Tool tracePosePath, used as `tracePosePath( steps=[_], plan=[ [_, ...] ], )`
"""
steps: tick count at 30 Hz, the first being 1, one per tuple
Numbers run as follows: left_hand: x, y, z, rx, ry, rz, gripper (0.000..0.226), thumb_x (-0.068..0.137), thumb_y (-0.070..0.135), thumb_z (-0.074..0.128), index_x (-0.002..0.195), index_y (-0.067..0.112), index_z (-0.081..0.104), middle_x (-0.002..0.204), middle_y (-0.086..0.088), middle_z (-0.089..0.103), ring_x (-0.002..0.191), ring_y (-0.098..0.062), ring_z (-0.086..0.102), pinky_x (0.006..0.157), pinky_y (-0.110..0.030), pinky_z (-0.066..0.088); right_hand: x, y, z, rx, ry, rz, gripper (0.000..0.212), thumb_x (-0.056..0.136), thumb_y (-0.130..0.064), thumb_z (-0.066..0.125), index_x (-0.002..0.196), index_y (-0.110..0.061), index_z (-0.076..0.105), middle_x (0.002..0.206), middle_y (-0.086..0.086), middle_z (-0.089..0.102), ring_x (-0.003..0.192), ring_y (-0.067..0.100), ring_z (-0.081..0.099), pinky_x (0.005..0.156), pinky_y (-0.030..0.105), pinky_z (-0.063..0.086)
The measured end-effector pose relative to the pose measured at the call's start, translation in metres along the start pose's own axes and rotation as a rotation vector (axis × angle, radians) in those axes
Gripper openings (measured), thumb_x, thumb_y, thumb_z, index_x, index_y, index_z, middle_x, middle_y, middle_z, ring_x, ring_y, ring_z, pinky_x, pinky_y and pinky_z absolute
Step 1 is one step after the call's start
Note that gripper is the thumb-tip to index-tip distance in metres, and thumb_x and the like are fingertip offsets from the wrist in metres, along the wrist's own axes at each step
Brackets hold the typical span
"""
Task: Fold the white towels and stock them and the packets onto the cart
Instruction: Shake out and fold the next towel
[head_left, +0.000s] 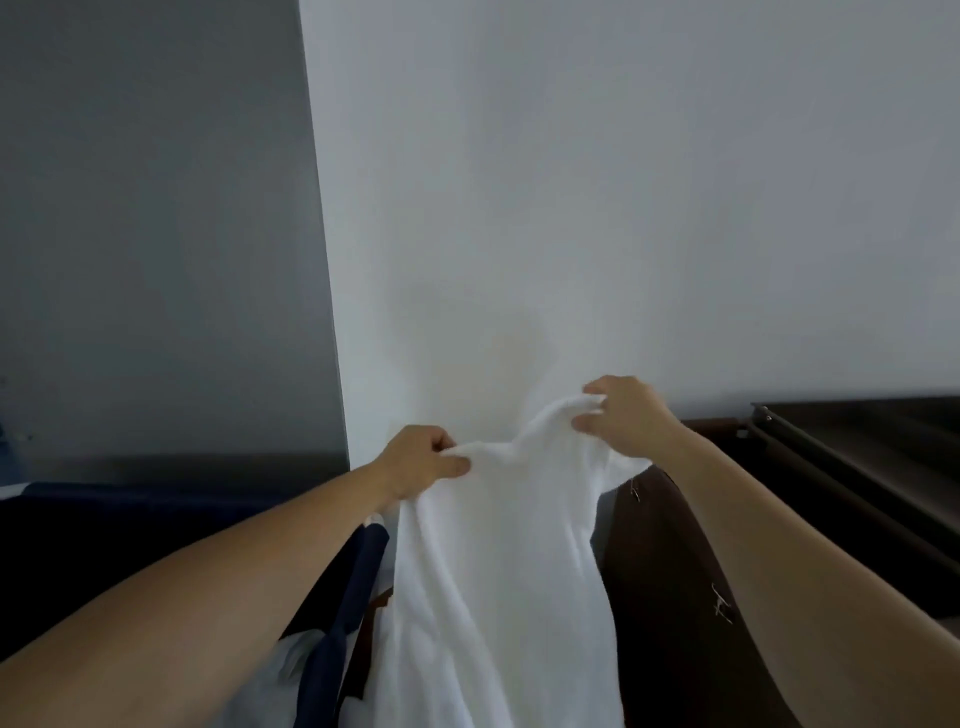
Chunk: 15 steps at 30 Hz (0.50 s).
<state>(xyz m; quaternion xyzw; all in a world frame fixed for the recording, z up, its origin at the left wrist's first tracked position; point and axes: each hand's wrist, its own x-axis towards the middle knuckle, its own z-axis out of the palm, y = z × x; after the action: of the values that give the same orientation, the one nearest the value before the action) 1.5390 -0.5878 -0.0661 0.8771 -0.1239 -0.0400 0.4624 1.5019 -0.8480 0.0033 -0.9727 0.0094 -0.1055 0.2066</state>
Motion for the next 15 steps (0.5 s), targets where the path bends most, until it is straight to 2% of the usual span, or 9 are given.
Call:
tracePosePath(
  steps=[2, 3, 4, 5, 6, 8, 9, 12, 15],
  plan=[
    [0.004, 0.025, 0.003, 0.075, 0.000, 0.096, 0.013, 0.083, 0.019, 0.076, 0.084, 0.013, 0.064, 0.084, 0.002, 0.061, 0.074, -0.013, 0.056, 0.067, -0.024, 0.045, -0.007, -0.020, 0.011, 0.128, -0.218, -0.123, 0.076, 0.087, -0.027, 0.075, 0.152, -0.027, 0.035, 0.094, -0.009, 0.059, 0.088, 0.008, 0.059, 0.087, 0.027, 0.041],
    [0.006, 0.038, 0.006, 0.084, -0.004, 0.145, 0.012, 0.083, 0.018, 0.075, 0.085, 0.013, 0.065, 0.083, 0.002, 0.061, 0.074, -0.013, 0.055, 0.067, -0.024, 0.045, -0.009, -0.029, 0.019, 0.128, -0.283, -0.159, 0.077, 0.086, -0.027, 0.075, 0.152, -0.029, 0.035, 0.090, -0.011, 0.055, 0.083, 0.007, 0.056, 0.084, 0.025, 0.040],
    [0.007, 0.050, 0.009, 0.074, -0.014, 0.187, 0.012, 0.082, 0.018, 0.076, 0.085, 0.013, 0.065, 0.083, 0.002, 0.062, 0.074, -0.012, 0.055, 0.067, -0.025, 0.045, -0.009, -0.036, 0.027, 0.101, -0.307, -0.181, 0.067, 0.086, -0.028, 0.075, 0.145, -0.028, 0.044, 0.090, -0.010, 0.054, 0.085, 0.010, 0.056, 0.079, 0.024, 0.041],
    [0.008, 0.058, 0.011, 0.056, -0.025, 0.222, 0.013, 0.082, 0.018, 0.077, 0.085, 0.013, 0.066, 0.082, 0.002, 0.063, 0.073, -0.011, 0.055, 0.066, -0.024, 0.045, -0.007, -0.040, 0.034, 0.045, -0.296, -0.191, 0.047, 0.087, -0.030, 0.073, 0.130, -0.025, 0.056, 0.089, -0.008, 0.056, 0.088, 0.015, 0.057, 0.072, 0.024, 0.042],
    [0.008, 0.063, 0.011, 0.046, -0.036, 0.249, 0.014, 0.081, 0.020, 0.079, 0.086, 0.013, 0.067, 0.084, 0.000, 0.065, 0.072, -0.010, 0.055, 0.066, -0.022, 0.045, -0.006, -0.041, 0.037, -0.004, -0.256, -0.189, 0.028, 0.088, -0.031, 0.072, 0.113, -0.021, 0.063, 0.085, -0.006, 0.057, 0.088, 0.019, 0.057, 0.066, 0.024, 0.041],
    [0.008, 0.058, 0.010, 0.031, -0.056, 0.238, 0.016, 0.082, 0.020, 0.078, 0.091, 0.011, 0.068, 0.093, -0.007, 0.069, 0.074, -0.010, 0.056, 0.067, -0.023, 0.046, -0.002, -0.036, 0.035, -0.031, -0.129, -0.183, 0.021, 0.090, -0.031, 0.068, 0.100, -0.013, 0.068, 0.086, 0.001, 0.063, 0.088, 0.024, 0.059, 0.067, 0.029, 0.042],
    [0.006, 0.051, 0.008, 0.012, -0.074, 0.201, 0.015, 0.084, 0.018, 0.076, 0.093, 0.011, 0.068, 0.096, -0.010, 0.069, 0.073, -0.011, 0.057, 0.066, -0.024, 0.047, 0.001, -0.032, 0.031, 0.007, -0.049, -0.159, 0.022, 0.091, -0.029, 0.068, 0.103, -0.011, 0.071, 0.093, 0.005, 0.067, 0.091, 0.026, 0.061, 0.073, 0.031, 0.044],
    [-0.006, 0.015, 0.017, -0.033, -0.176, 0.067, 0.009, 0.092, 0.020, 0.067, 0.094, 0.011, 0.064, 0.085, -0.006, 0.064, 0.057, -0.008, 0.054, 0.059, -0.025, 0.049, 0.007, -0.021, 0.007, 0.186, 0.210, -0.010, 0.023, 0.092, -0.016, 0.064, 0.112, -0.008, 0.072, 0.106, 0.010, 0.071, 0.100, 0.029, 0.063, 0.083, 0.033, 0.048],
    [-0.014, -0.014, 0.027, -0.105, -0.163, -0.041, 0.018, 0.098, 0.027, 0.059, 0.098, 0.010, 0.063, 0.092, -0.008, 0.065, 0.074, -0.017, 0.060, 0.075, -0.031, 0.052, 0.015, -0.013, -0.002, 0.284, 0.326, 0.105, 0.024, 0.096, -0.013, 0.056, 0.114, -0.009, 0.072, 0.099, 0.007, 0.070, 0.089, 0.025, 0.063, 0.070, 0.028, 0.047]
  ],
)
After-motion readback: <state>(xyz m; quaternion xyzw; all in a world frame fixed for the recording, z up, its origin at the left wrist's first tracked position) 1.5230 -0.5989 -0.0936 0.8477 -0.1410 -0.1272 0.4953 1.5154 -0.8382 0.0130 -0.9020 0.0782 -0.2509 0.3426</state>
